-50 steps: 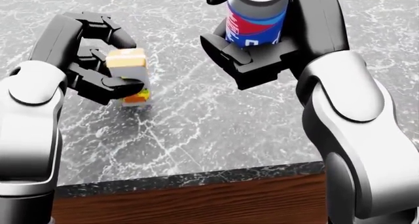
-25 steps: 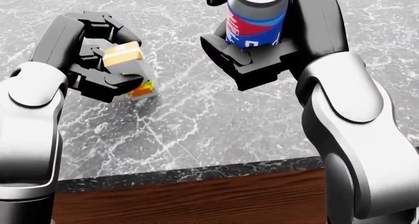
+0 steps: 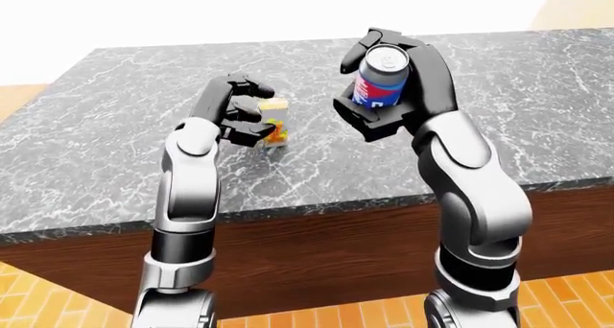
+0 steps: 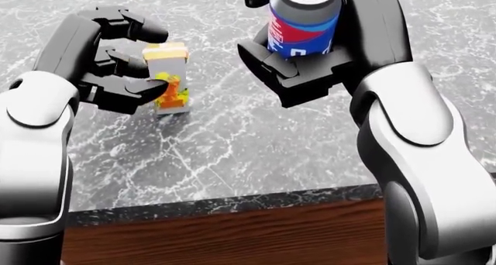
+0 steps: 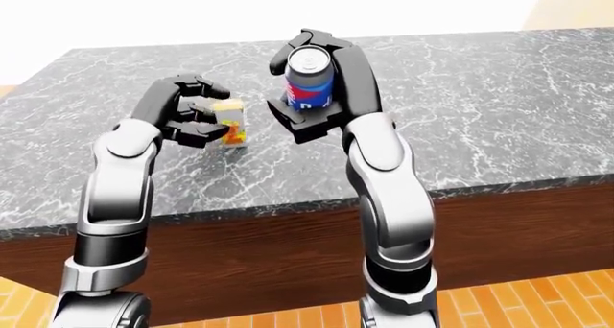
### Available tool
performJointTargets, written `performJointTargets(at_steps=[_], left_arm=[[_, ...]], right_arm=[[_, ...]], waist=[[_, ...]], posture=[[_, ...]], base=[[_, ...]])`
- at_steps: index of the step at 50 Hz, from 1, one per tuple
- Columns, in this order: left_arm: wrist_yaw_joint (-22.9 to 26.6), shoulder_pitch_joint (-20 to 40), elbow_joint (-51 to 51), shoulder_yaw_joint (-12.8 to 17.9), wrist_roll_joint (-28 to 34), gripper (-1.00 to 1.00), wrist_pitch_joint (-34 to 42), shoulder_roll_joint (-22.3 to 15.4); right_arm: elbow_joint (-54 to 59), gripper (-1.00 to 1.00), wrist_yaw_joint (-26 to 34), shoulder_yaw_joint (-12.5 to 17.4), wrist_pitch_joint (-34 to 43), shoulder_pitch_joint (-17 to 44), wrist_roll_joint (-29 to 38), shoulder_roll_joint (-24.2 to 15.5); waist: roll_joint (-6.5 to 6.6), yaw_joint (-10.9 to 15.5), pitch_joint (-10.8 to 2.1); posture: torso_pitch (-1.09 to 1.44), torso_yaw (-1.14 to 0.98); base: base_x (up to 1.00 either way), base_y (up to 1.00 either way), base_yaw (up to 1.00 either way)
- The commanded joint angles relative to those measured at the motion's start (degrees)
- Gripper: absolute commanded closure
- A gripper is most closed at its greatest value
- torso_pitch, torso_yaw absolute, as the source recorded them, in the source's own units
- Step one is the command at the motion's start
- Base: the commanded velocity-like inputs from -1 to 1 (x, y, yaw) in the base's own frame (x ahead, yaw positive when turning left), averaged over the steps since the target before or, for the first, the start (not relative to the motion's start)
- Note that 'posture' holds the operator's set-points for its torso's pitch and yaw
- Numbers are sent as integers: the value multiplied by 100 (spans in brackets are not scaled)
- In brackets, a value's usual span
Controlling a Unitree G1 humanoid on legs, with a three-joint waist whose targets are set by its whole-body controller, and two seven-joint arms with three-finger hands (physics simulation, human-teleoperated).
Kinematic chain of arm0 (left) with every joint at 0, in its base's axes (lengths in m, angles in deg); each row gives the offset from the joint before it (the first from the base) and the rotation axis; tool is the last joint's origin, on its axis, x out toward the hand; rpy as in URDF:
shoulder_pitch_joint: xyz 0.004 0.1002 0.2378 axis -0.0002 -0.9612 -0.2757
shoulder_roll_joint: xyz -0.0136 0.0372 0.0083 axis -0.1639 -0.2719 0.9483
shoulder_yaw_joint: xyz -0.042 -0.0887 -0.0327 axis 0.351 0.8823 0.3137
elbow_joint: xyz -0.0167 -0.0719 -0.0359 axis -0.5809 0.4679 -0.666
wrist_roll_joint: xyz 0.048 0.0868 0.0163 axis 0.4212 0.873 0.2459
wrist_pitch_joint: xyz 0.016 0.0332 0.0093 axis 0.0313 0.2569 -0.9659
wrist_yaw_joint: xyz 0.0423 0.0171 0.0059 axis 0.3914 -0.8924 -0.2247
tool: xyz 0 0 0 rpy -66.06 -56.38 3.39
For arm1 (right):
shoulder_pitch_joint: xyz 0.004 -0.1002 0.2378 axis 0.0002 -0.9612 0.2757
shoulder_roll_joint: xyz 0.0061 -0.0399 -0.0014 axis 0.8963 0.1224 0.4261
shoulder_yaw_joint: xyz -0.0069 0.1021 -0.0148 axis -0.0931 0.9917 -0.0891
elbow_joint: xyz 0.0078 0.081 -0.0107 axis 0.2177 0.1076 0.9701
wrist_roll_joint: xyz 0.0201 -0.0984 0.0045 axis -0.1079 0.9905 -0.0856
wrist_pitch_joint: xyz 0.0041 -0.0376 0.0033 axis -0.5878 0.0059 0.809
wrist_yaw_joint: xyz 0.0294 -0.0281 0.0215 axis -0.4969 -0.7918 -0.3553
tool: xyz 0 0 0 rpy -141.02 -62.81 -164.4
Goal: Move the drinks to the dining counter.
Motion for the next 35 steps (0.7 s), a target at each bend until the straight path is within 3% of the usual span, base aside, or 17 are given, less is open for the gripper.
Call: performJointTargets(at_steps=[1,14,23,24,27,35], left_arm=[[-29,194,-216,32,36,-10,-135,-41],[12,88,-335,60,48,-30,-130,-41],[111,-130,-864,175,-37,-47,107,-129],[109,-219,-989,185,-45,-80,126,-128],[143,-378,-1299,192,-49,-100,219,-143],[307,-620,-2151,322,-144,-100,655,-236]], right_arm=[[-195,100,-23,53,-231,200,3,-24],[-209,100,-31,26,-179,247,17,-12],[603,100,55,25,-652,374,120,6],[860,100,55,39,-798,431,126,9],[1309,100,44,46,-1067,503,138,29],[2155,100,71,-15,-1524,634,97,114]], waist=[[10,-1,-172],[15,-6,-175],[30,-24,-175],[33,-26,-175],[44,-37,-176],[58,-37,-179]], posture=[[0,0],[0,0],[0,0],[0,0],[0,0],[0,0]], base=[[0,0,0],[0,0,0],[0,0,0],[0,0,0],[0,0,0],[0,0,0]])
